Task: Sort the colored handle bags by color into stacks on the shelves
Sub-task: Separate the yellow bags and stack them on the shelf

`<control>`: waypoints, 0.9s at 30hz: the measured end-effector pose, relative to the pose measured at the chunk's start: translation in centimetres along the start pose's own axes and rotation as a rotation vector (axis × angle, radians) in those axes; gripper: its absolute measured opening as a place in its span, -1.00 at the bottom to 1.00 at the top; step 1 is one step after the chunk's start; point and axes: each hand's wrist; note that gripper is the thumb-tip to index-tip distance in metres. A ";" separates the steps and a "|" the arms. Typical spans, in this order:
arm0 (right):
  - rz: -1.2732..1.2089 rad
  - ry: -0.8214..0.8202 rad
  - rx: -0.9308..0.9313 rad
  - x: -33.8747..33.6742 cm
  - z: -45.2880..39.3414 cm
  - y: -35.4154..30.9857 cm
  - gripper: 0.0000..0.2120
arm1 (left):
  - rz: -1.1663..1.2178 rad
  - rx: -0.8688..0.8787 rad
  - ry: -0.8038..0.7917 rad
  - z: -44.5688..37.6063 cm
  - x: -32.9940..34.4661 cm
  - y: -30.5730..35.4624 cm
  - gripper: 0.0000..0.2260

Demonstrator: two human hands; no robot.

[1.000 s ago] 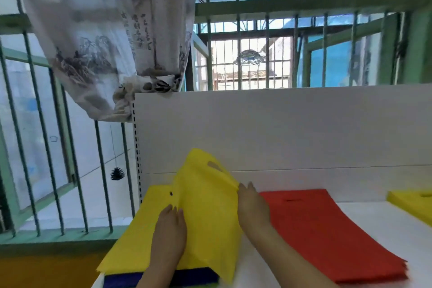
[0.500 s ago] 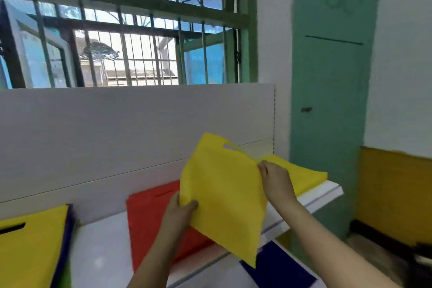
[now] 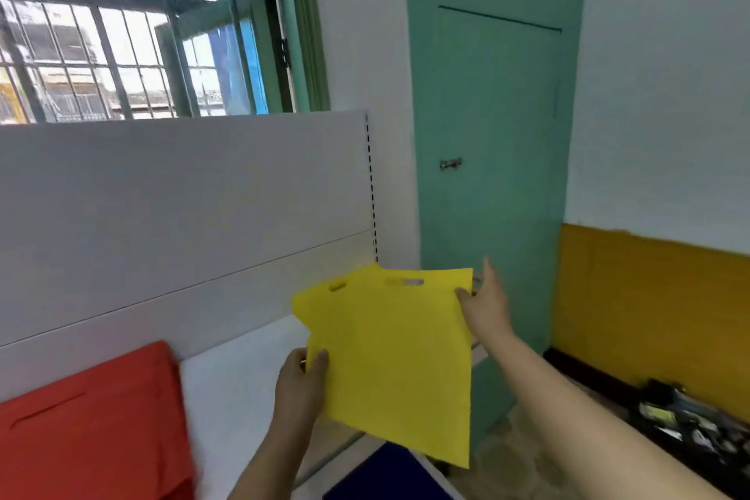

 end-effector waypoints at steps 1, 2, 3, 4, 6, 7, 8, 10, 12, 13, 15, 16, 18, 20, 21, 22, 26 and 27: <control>-0.003 -0.019 0.047 0.2 -1.9 0.2 -0.26 | -0.022 -0.015 -0.055 -1.0 0.7 -0.1 -0.84; 0.018 -0.032 0.074 0.4 -3.9 0.3 -0.28 | -0.044 -0.050 -0.143 -2.0 1.1 0.0 -0.85; 0.043 -0.053 0.080 0.6 -5.7 0.2 -0.35 | -0.071 -0.100 -0.246 -3.3 1.2 0.0 -0.85; 0.070 -0.075 0.069 1.1 -7.5 0.0 -0.48 | -0.110 -0.162 -0.355 -4.4 1.1 0.2 -0.83; 0.090 -0.125 0.033 2.3 -10.4 -0.4 -0.71 | -0.227 -0.305 -0.532 -7.1 0.9 0.4 -0.71; 0.087 -0.149 0.022 3.3 -11.8 -0.5 -0.74 | -0.270 -0.360 -0.573 -8.5 0.8 0.4 -0.64; 0.095 -0.171 0.011 4.2 -12.7 -0.4 -0.75 | -0.282 -0.402 -0.575 -9.5 0.8 0.4 -0.58; 0.121 -0.230 -0.013 7.0 -14.9 -0.4 -0.73 | -0.243 -0.403 -0.445 -12.4 1.2 0.1 -0.53; 0.115 -0.294 0.016 9.7 -16.5 -0.7 -0.73 | -0.348 -0.285 -0.244 -15.8 1.5 -0.6 -0.55; 0.121 -0.331 0.029 11.1 -17.2 -0.8 -0.74 | -0.407 -0.242 -0.164 -17.1 1.6 -0.7 -0.55; 0.186 -0.389 0.032 13.6 -18.3 -1.2 -0.79 | -0.385 -0.246 -0.066 -19.2 2.3 -0.6 -0.48; 0.246 -0.403 0.011 14.7 -19.0 -1.2 -0.81 | -0.313 -0.285 -0.043 -20.0 2.9 -0.7 -0.44; 0.333 -0.396 -0.020 16.6 -20.3 -1.1 -0.83 | -0.190 -0.346 0.006 -21.3 4.0 -0.8 -0.38; 0.352 -0.404 0.005 18.0 -21.4 -0.8 -0.82 | -0.126 -0.399 0.048 -22.6 5.1 -1.2 -0.33; 0.369 -0.393 0.033 18.7 -21.9 -0.5 -0.81 | -0.106 -0.427 0.065 -23.1 5.7 -1.5 -0.31; 0.394 -0.391 0.063 19.2 -22.4 -0.3 -0.79 | -0.094 -0.452 0.081 -23.5 6.3 -1.7 -0.29; 0.540 -0.436 0.102 20.4 -23.5 -0.4 -0.89 | -0.178 -0.512 0.143 -24.2 8.2 -1.8 -0.24; 0.565 -0.448 0.085 20.7 -23.9 -0.5 -0.90 | -0.197 -0.523 0.168 -24.3 8.5 -1.6 -0.23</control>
Point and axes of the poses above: each hand's wrist, its own z-axis away from the middle knuckle, its own x-axis out of the palm, y = z × x, and after that the axes turned 5 degrees about x, right-handed
